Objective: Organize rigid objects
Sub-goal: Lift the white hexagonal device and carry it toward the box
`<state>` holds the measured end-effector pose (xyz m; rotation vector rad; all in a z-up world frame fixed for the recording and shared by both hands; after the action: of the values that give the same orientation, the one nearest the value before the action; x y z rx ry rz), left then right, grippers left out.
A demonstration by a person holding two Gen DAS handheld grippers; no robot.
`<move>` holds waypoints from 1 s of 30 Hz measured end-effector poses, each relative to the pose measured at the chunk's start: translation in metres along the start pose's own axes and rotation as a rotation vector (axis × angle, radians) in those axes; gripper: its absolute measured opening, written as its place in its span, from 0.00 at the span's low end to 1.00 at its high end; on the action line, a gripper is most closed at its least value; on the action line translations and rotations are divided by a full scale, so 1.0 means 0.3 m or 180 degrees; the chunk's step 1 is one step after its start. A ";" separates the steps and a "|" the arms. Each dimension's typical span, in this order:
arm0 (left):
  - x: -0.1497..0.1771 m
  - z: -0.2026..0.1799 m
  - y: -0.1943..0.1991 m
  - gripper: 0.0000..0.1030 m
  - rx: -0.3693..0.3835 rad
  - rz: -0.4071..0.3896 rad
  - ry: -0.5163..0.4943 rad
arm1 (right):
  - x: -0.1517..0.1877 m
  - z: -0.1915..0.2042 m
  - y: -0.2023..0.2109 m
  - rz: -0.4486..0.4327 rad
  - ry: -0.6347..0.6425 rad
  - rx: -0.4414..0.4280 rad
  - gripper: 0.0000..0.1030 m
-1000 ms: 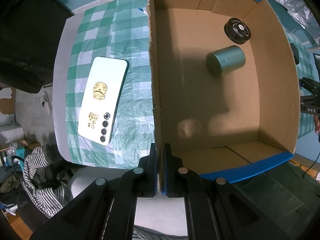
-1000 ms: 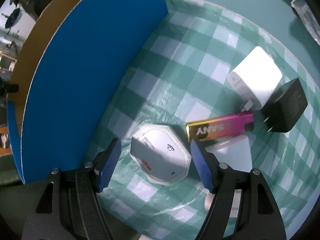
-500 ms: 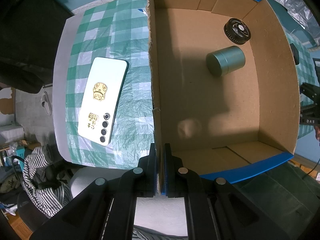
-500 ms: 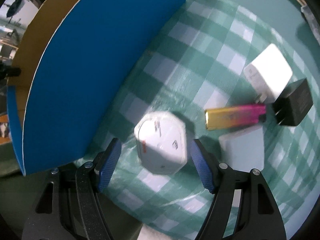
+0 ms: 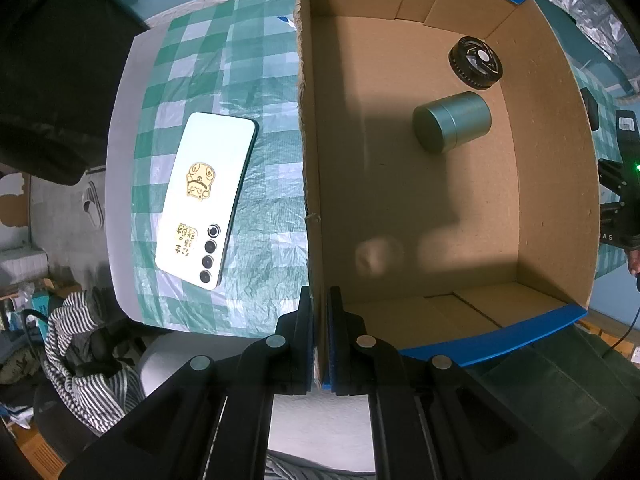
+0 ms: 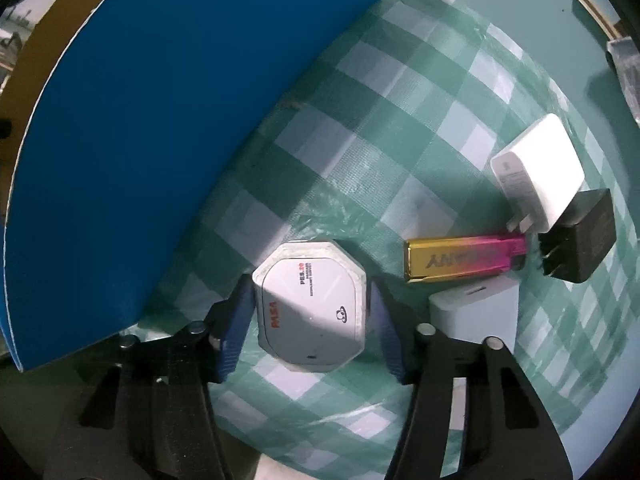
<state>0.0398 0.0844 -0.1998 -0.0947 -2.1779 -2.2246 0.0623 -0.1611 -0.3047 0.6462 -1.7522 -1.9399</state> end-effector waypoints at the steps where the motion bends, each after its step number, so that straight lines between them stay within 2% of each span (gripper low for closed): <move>1: 0.001 0.001 0.000 0.05 0.0004 0.0000 0.0002 | -0.001 0.004 -0.002 0.0010 0.0003 0.0001 0.55; 12: 0.000 -0.003 0.002 0.05 0.0013 0.0002 -0.0005 | -0.014 -0.055 0.023 0.0028 -0.0046 0.0074 0.52; 30: -0.003 -0.008 0.001 0.05 0.0009 0.0005 -0.0027 | -0.068 -0.130 0.291 -0.0307 -0.0398 -0.0005 0.52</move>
<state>0.0407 0.0821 -0.1998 -0.1058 -2.1843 -2.2246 0.1038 -0.1877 -0.2203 0.6320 -1.8243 -2.0875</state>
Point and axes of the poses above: each gripper's, at about its wrist camera, not at the fingertips, and y roughly against the way its jaws point, z to its left, x to its underside, the point moved 1 cm from there along -y, roughly the way its jaws point, and after that the axes turned 1 degree about -z, right-handed, at the moved point
